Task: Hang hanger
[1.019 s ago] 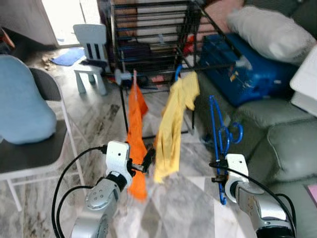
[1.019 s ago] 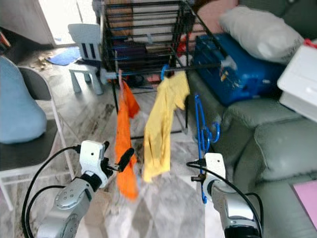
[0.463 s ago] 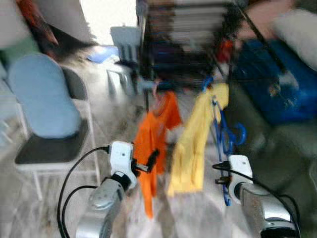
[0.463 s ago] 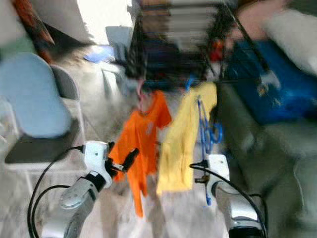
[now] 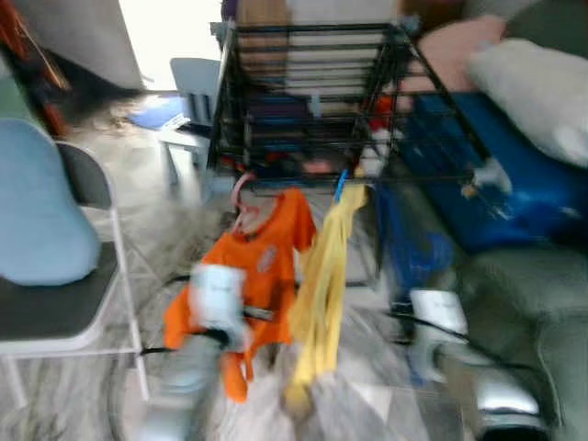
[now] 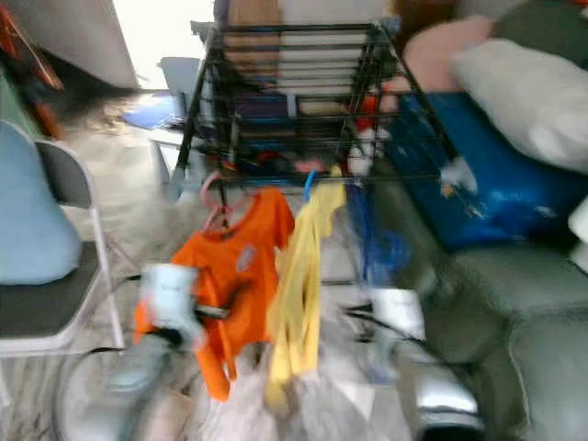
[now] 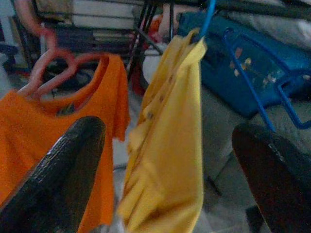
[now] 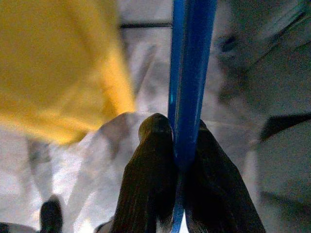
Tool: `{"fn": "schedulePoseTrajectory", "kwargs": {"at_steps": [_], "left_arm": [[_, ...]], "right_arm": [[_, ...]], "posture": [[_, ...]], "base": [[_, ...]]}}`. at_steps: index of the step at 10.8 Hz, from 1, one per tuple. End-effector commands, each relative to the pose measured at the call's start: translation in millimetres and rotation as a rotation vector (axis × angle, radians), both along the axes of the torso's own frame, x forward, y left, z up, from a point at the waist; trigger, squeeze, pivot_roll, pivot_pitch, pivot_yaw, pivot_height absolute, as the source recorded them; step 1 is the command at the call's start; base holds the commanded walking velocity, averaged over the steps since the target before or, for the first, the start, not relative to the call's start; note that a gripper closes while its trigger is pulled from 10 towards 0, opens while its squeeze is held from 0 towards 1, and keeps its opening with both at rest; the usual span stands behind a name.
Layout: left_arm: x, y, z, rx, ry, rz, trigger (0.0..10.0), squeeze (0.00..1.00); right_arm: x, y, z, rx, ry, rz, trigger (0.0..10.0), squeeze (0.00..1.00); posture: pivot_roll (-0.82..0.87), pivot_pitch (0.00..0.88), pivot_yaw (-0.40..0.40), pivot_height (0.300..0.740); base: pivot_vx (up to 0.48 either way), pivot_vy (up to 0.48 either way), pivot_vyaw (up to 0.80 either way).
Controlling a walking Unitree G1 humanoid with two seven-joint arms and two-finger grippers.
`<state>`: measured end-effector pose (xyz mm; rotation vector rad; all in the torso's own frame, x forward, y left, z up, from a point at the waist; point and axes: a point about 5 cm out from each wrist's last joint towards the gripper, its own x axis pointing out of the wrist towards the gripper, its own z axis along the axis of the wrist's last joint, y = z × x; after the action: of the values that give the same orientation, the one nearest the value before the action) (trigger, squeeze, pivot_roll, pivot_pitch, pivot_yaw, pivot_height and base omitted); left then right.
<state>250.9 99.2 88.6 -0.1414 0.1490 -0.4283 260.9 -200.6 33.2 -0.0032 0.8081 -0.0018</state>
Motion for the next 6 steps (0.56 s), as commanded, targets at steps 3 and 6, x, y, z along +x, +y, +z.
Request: {"fn": "schedulePoseTrajectory", "kwargs": {"at_steps": [3,6], "left_arm": [[1.4,12.1,-0.1,0.014,0.0,0.044,10.0,0.0],[0.5,9.7,2.0,-0.009,-0.014,0.015,10.0,0.0]], "right_arm": [[5.5,8.3,4.1,0.004,-0.025,0.019,10.0,0.0],[5.9,7.5,4.3,0.002,-0.025,0.013,10.0,0.0]], "posture": [[-0.13,0.014,-0.009,0.74],[-0.13,0.015,-0.008,0.74]], "base": [[0.0,0.0,0.0],[0.0,0.0,0.0]]}}
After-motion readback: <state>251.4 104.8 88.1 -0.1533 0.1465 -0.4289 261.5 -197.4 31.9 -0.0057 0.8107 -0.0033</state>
